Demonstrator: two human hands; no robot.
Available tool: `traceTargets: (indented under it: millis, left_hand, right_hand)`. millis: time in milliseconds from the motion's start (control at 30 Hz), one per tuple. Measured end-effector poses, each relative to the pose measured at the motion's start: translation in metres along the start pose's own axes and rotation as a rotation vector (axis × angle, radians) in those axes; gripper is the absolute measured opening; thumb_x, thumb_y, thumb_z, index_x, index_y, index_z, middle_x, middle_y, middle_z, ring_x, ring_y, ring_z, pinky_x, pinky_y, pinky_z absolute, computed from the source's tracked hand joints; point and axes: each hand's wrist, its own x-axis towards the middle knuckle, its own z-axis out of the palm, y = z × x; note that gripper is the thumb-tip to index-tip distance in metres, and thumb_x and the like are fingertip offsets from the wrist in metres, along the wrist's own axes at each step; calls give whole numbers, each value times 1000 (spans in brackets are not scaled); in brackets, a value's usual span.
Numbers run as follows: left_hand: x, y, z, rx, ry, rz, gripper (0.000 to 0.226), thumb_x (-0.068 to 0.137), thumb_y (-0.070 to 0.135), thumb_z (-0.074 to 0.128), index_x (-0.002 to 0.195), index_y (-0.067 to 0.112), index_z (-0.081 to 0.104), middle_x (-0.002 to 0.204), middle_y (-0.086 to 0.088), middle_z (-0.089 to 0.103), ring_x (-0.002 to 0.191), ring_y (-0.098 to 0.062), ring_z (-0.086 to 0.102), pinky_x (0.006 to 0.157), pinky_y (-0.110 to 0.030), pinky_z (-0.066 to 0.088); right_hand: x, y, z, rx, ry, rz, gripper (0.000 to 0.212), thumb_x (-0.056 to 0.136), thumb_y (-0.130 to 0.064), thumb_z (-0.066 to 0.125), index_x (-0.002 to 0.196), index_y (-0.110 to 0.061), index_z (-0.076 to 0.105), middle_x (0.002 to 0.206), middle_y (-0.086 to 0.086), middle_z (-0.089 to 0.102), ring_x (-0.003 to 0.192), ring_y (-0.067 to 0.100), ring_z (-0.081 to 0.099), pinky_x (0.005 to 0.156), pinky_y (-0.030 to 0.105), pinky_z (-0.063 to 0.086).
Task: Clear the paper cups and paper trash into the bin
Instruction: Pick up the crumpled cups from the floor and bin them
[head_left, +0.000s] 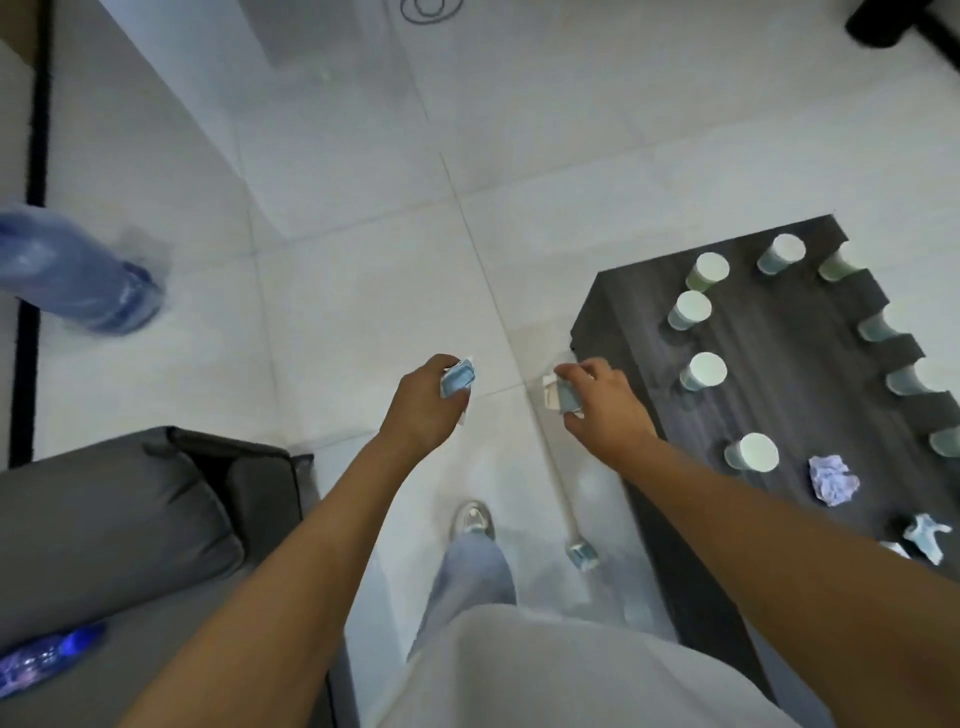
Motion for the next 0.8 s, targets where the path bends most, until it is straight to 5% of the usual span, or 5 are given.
traceTargets:
  millis: [167,400,800]
  left_hand:
    - [100,47,-65,-10,-17,37,23,90,12,58,113,11,58,94,-2,59,68,-5,53,50,-4,38]
    - [263,113,-95,24,-83,113,23,90,14,60,112,13,59,98,-2,62,81,-16,57,56,-14,41]
    - [558,301,-112,126,-156,258,23,89,14,61,112,12,60,96,-1,63,81,-15,57,55,-4,38]
  right_hand:
    - [90,-37,-51,119,81,18,56,84,-16,66,136,-20,46,130,10,43,113,30,47,88,40,50]
    - [238,-24,-122,76,135,66,55,85,-12,61,137,-21,46,133,10,42,113,30,45,86,38,49]
    - [500,33,-296,184,301,158,54,85,-15,63,135,-26,46,132,3,42,112,24,44,81,35,49]
